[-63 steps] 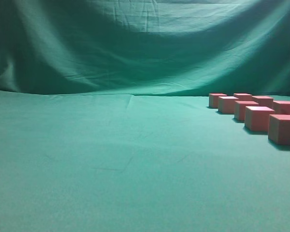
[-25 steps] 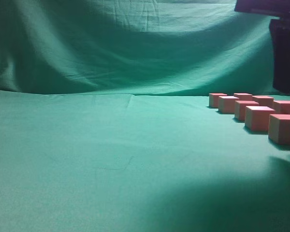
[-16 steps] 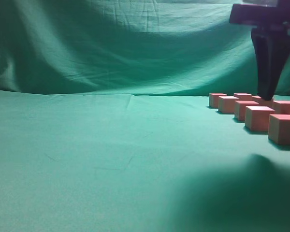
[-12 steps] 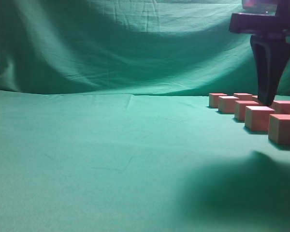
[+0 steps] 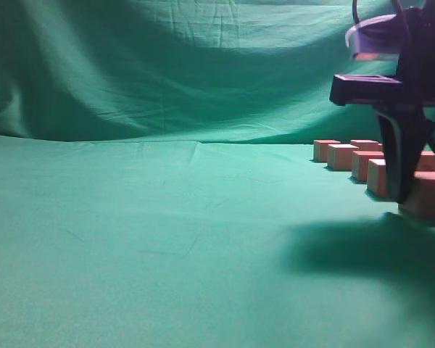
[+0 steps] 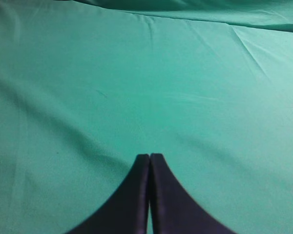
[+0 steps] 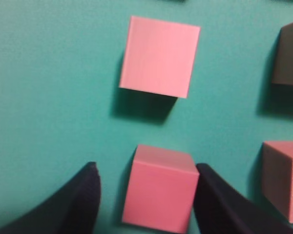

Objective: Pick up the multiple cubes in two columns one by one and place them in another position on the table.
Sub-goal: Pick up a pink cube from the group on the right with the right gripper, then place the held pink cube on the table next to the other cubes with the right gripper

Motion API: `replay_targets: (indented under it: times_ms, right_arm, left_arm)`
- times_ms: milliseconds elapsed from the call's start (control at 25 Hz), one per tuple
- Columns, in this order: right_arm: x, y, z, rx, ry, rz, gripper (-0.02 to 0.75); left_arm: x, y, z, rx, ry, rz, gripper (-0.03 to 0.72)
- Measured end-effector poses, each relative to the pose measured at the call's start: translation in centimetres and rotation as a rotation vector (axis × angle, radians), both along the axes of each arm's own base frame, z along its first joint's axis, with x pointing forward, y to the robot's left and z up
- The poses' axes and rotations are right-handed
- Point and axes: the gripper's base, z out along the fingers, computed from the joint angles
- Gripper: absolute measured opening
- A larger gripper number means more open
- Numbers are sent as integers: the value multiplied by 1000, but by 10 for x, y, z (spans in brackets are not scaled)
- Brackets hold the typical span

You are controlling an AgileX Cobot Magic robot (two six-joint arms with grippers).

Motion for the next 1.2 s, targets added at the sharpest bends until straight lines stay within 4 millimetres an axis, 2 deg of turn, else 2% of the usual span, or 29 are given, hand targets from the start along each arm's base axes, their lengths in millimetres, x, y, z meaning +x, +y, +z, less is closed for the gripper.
replay_targets:
  times_ms: [120, 320, 600, 720, 880, 1200]
  right_arm:
    - [0, 0, -2, -6, 6, 2, 256]
    - [3, 2, 10, -20, 42, 17, 265]
    - [20, 24, 78, 56, 77, 306, 265]
    - [39, 35, 100, 72, 14, 399, 265]
    - [66, 49, 100, 56, 6, 493, 265]
    - [108, 70, 58, 12, 49, 667, 265]
  left_arm:
    - [0, 0, 0, 0, 0, 0, 0]
    - [0, 0, 0, 0, 0, 0, 0]
    - [0, 0, 0, 0, 0, 0, 0]
    - [0, 0, 0, 0, 0, 0, 0]
    - [0, 0, 0, 0, 0, 0, 0]
    - [0, 0, 0, 0, 0, 0, 0]
